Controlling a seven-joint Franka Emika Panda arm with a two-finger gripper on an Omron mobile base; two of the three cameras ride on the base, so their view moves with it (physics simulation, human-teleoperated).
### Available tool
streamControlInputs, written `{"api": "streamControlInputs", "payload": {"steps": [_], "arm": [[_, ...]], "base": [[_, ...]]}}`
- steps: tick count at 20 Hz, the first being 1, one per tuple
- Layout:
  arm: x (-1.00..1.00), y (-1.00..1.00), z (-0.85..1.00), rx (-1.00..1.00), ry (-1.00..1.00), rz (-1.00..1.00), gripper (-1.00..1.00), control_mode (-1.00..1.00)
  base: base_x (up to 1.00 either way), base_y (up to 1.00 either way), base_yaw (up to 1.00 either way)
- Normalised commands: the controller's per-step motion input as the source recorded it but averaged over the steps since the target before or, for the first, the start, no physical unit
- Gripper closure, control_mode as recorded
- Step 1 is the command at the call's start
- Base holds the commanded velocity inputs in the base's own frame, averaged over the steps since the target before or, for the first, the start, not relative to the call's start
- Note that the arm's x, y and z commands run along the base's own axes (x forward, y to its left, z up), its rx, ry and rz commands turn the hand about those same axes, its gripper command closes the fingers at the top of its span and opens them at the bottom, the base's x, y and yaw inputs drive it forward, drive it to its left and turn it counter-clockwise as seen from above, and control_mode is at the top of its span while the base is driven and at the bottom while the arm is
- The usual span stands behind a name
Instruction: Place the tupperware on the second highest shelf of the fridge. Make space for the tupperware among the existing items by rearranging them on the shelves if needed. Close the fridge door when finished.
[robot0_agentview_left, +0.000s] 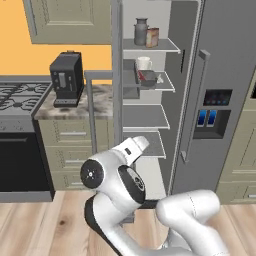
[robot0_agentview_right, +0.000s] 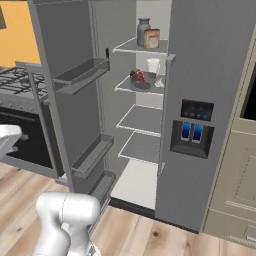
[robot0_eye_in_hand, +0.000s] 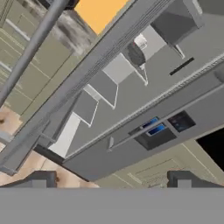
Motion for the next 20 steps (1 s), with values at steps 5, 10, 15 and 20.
{"api": "streamControlInputs", "payload": {"steps": [5,10,15,20], "arm": [[0.34,1.00,-0.08,-0.42,0.05,0.00,-1.00,-1.00],[0.57,1.00,-0.02,-0.34,0.05,-0.02,-1.00,-1.00],[0.76,0.69,0.00,-0.21,0.05,-0.11,-1.00,-1.00],[0.68,0.33,-0.02,-0.15,0.03,-0.15,-1.00,-1.00]], "base": [[0.00,0.00,0.00],[0.00,0.00,0.00],[0.00,0.00,0.00],[0.00,0.00,0.00]]}}
